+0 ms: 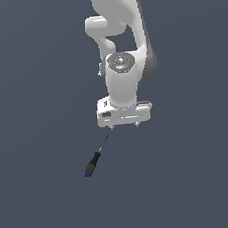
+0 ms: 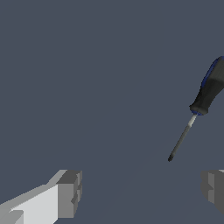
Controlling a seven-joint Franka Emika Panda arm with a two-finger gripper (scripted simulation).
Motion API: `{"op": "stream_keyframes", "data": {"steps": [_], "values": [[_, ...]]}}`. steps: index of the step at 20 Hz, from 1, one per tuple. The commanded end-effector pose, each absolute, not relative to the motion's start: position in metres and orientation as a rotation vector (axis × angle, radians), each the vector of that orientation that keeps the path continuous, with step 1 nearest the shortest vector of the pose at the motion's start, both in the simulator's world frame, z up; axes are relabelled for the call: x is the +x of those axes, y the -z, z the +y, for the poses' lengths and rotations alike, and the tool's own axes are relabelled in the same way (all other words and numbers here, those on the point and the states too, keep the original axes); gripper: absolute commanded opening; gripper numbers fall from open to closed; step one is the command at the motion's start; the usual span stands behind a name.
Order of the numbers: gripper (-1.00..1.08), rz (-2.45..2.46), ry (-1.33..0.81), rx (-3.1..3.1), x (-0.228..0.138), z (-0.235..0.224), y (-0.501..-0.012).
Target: Pick up the object and move it to a goal position.
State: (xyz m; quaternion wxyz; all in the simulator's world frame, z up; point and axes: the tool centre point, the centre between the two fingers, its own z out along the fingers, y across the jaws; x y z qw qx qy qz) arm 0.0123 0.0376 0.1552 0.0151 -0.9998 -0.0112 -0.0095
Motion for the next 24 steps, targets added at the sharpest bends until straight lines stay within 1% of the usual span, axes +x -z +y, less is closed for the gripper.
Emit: {"op": "stream_keyframes", "data": {"steps": [1, 5, 10, 15, 20, 24], "values": [[1.00, 0.033, 0.025, -3.111, 0.019, 0.027, -0.148], [1.00, 0.187, 0.018, -3.107, 0.033, 0.002, -0.132], [1.00, 0.428, 0.008, -3.092, 0.051, -0.039, -0.104], [1.00, 0.606, 0.003, -3.073, 0.062, -0.071, -0.081], [1.00, 0.705, 0.000, -3.059, 0.066, -0.090, -0.068], [1.00, 0.729, 0.000, -3.056, 0.067, -0.094, -0.065]]}}
